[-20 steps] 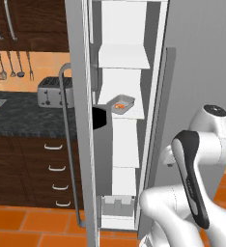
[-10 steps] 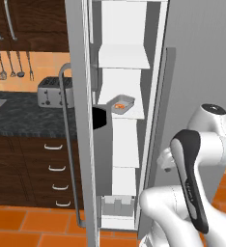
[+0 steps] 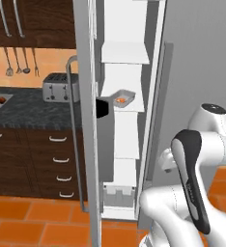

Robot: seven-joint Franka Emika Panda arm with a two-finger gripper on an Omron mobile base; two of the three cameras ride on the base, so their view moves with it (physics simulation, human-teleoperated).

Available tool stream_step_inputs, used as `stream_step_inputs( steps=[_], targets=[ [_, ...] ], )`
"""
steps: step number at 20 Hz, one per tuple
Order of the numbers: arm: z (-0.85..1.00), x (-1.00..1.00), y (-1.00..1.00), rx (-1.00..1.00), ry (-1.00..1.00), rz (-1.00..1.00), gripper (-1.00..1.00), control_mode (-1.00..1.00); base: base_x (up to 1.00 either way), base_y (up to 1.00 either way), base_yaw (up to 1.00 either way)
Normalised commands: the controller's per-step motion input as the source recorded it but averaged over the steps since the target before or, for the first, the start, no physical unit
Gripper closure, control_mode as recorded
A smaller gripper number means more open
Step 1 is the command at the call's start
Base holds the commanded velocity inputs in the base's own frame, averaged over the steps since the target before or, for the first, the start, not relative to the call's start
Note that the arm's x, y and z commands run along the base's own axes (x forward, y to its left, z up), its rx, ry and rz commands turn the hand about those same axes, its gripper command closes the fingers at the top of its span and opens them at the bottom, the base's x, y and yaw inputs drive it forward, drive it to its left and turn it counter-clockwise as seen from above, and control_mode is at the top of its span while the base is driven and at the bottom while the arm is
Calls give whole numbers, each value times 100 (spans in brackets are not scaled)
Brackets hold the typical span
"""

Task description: Take the meat container that has the shrimp and place it on the second highest rack of the freezer. Then take the vegetable container that has the bell pepper and avocado and place it on the highest rack of the freezer.

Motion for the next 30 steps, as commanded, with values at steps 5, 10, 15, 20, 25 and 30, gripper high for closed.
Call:
stream_step_inputs(
  steps=[5,10,15,20,25,30],
  targets=[
    [0,0,0,0,0,0,-100,100,-70,82,36],
    [0,0,0,0,0,0,-100,100,-42,96,71],
    [0,0,0,0,0,0,-100,100,-31,95,76],
    [0,0,0,0,0,0,-100,100,-29,87,69],
    [0,0,0,0,0,0,-100,100,17,56,61],
    [0,0,0,0,0,0,-100,100,84,-18,32]
  ],
)
